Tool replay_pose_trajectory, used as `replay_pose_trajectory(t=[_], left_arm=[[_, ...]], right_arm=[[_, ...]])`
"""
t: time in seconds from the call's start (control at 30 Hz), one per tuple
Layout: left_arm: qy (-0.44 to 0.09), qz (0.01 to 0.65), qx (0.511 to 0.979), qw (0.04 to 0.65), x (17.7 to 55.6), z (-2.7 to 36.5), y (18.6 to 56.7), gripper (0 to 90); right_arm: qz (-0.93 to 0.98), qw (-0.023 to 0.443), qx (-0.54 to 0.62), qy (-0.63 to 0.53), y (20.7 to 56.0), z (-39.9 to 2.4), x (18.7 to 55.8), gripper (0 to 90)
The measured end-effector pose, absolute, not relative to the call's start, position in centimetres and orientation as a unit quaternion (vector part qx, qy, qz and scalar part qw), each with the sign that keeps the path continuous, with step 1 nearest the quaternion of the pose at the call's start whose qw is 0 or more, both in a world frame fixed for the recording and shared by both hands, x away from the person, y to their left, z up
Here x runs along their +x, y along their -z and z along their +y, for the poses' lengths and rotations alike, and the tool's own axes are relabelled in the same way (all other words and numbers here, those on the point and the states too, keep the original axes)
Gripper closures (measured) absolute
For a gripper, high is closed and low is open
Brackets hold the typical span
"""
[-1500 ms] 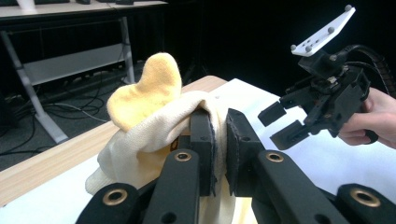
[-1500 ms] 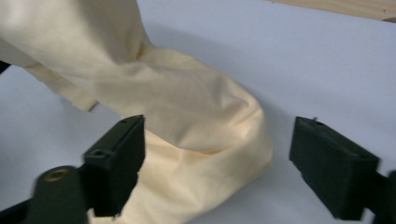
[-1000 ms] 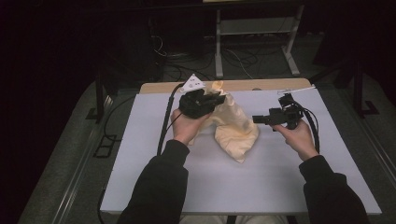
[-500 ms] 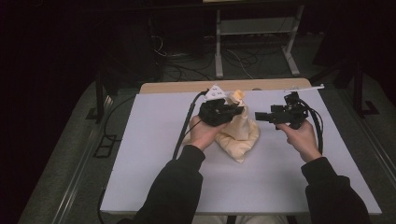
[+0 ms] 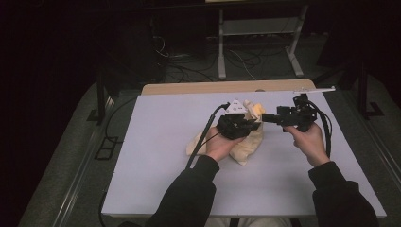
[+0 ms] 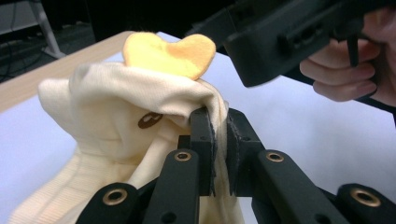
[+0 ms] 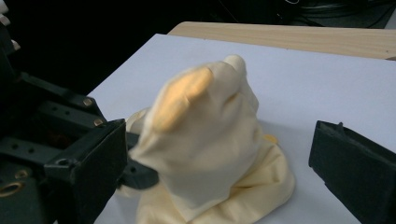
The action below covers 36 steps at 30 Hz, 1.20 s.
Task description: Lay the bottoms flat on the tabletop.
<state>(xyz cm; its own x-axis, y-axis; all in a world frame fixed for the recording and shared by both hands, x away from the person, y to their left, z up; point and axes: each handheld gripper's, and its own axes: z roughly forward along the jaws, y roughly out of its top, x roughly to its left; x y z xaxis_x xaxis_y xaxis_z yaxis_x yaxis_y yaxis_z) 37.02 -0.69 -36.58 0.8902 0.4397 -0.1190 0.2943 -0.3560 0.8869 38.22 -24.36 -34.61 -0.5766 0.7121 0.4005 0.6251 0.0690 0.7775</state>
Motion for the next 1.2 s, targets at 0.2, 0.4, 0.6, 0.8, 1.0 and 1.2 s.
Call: replay_pose_trajectory(t=[0.2,0.4,0.6,0.8,1.0,1.2], left_arm=[[-0.067,0.198,0.842,0.498,36.3,-1.9,37.6,81.3],[-0.083,0.166,0.863,0.471,35.2,-3.1,38.3,81.1],[-0.077,0.158,0.871,0.459,34.9,-3.8,38.9,80.9],[-0.065,0.159,0.873,0.457,34.9,-4.1,39.3,77.6],[-0.068,0.158,0.868,0.465,34.8,-3.7,38.8,67.7],[-0.111,0.176,0.86,0.466,35.2,-2.3,37.5,49.0]], right_arm=[[0.737,0.038,0.459,-0.495,35.0,-24.1,38.4,5.7],[0.746,0.023,0.468,-0.474,35.8,-23.9,38.7,14.0],[0.762,0.005,0.468,-0.449,36.4,-23.6,38.7,37.2],[0.781,0.021,0.451,-0.431,36.5,-23.4,38.2,67.8],[0.776,0.035,0.459,-0.43,36.7,-24.1,37.9,77.5],[0.775,0.042,0.464,-0.427,36.8,-24.5,37.8,80.2]])
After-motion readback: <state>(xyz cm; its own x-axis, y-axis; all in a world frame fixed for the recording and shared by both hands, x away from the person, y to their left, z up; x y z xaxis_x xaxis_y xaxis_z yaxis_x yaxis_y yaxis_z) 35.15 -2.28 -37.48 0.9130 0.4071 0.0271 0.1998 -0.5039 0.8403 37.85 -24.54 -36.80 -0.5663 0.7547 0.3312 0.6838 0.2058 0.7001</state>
